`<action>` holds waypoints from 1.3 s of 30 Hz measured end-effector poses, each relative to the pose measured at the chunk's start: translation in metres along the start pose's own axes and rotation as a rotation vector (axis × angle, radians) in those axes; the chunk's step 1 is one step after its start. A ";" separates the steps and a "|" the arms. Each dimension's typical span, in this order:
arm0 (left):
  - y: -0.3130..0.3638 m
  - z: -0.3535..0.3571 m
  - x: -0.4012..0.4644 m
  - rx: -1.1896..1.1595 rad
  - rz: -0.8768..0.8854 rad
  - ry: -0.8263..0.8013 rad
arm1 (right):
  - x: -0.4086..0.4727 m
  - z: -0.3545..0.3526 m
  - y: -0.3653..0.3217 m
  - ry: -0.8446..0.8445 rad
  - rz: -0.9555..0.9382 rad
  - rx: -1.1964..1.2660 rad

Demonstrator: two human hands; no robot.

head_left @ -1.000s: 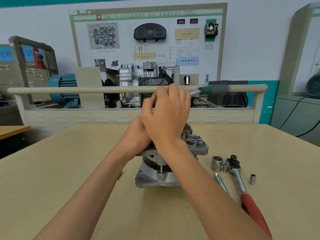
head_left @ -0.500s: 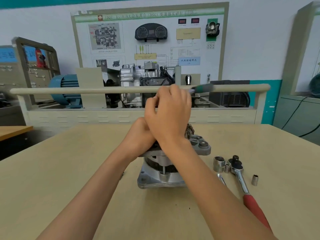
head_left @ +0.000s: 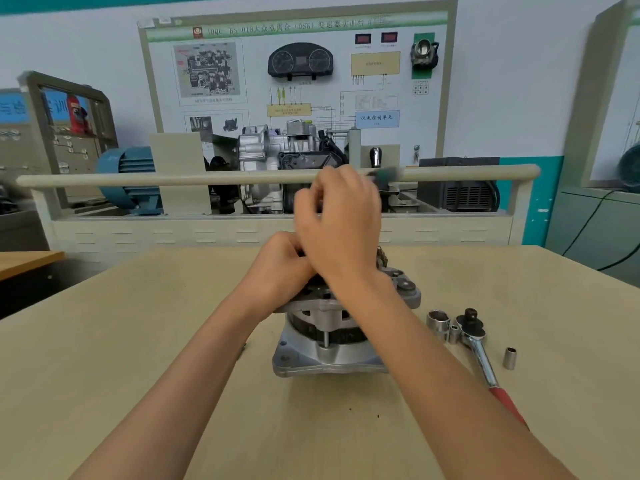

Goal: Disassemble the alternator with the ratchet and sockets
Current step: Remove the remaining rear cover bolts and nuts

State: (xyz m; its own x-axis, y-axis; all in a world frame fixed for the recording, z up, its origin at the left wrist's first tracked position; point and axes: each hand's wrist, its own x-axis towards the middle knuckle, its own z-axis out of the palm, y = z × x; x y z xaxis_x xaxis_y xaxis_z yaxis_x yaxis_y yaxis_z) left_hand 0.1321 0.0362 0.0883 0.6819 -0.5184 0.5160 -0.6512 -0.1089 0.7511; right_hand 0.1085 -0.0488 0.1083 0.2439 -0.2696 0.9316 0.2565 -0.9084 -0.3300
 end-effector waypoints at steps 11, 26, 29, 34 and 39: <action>-0.001 0.001 0.000 -0.108 0.030 -0.103 | 0.031 -0.014 0.006 -0.192 0.594 1.195; -0.001 0.003 0.001 -0.065 0.033 -0.092 | 0.032 -0.017 0.006 -0.228 0.587 1.174; 0.000 0.004 -0.001 -0.071 0.035 -0.052 | 0.021 -0.013 -0.003 -0.131 0.439 0.976; -0.002 0.004 0.002 0.056 -0.007 0.049 | -0.002 0.002 -0.010 0.060 0.009 -0.361; 0.005 0.004 -0.002 -0.025 0.027 -0.085 | 0.024 -0.013 -0.005 -0.137 0.352 0.705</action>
State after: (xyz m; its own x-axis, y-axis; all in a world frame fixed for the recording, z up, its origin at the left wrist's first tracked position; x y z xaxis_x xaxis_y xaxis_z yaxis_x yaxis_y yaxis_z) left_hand 0.1261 0.0333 0.0893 0.6329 -0.5914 0.4996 -0.6593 -0.0733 0.7483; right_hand 0.1013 -0.0544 0.1347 0.5214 -0.4193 0.7432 0.6629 -0.3494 -0.6622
